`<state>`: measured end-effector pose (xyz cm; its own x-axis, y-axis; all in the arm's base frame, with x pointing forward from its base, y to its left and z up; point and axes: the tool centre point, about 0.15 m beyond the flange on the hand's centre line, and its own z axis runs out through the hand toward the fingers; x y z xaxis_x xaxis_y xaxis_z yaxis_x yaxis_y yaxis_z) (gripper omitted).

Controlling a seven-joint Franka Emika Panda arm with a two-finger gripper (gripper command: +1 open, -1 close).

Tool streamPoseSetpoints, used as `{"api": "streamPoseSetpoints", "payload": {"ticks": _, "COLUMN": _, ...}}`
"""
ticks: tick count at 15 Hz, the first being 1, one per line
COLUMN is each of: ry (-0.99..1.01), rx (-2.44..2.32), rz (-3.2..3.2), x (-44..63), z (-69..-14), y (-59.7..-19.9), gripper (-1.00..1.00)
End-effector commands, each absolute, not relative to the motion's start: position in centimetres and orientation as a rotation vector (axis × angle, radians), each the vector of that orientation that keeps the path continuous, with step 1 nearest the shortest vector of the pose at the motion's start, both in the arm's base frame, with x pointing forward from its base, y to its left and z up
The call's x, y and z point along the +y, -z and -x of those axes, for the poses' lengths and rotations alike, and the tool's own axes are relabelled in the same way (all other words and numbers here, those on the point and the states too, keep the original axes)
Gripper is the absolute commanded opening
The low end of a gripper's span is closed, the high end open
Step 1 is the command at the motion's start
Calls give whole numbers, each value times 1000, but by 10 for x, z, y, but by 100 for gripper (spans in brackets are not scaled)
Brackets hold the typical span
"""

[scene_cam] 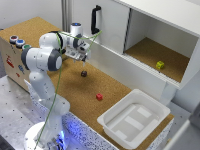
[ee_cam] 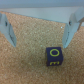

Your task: Go towards the purple block and grasp it

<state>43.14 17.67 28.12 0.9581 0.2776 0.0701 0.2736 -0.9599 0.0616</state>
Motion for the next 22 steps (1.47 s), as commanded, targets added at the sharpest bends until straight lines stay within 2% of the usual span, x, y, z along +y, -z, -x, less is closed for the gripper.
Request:
{"api": "streamPoseSetpoints", "payload": {"ticks": 1, "ry": -95, "rx": 534, "rz": -3126, "x": 159, "z": -462, "y": -228, "gripper": 100}}
{"api": "streamPoseSetpoints", "payload": {"ticks": 8, "ry": -45, "rx": 586, "rz": -3181, "x": 160, "z": -473, "y": -196, "gripper": 100}}
{"api": "streamPoseSetpoints", "payload": {"ticks": 10, "ry": -82, "rx": 552, "rz": -3180, "x": 149, "z": -469, "y": -200, "gripper": 100}}
{"api": "streamPoseSetpoints", "payload": {"ticks": 11, "ry": -114, "rx": 524, "rz": -3184, "x": 145, "z": -466, "y": -203, "gripper": -100}}
{"api": "streamPoseSetpoints", "payload": {"ticks": 15, "ry": -118, "rx": 526, "rz": -3168, "x": 142, "z": -460, "y": -213, "gripper": -100}}
{"api": "streamPoseSetpoints", "payload": {"ticks": 22, "ry": 33, "rx": 600, "rz": -3120, "x": 161, "z": -435, "y": -200, "gripper": -100}}
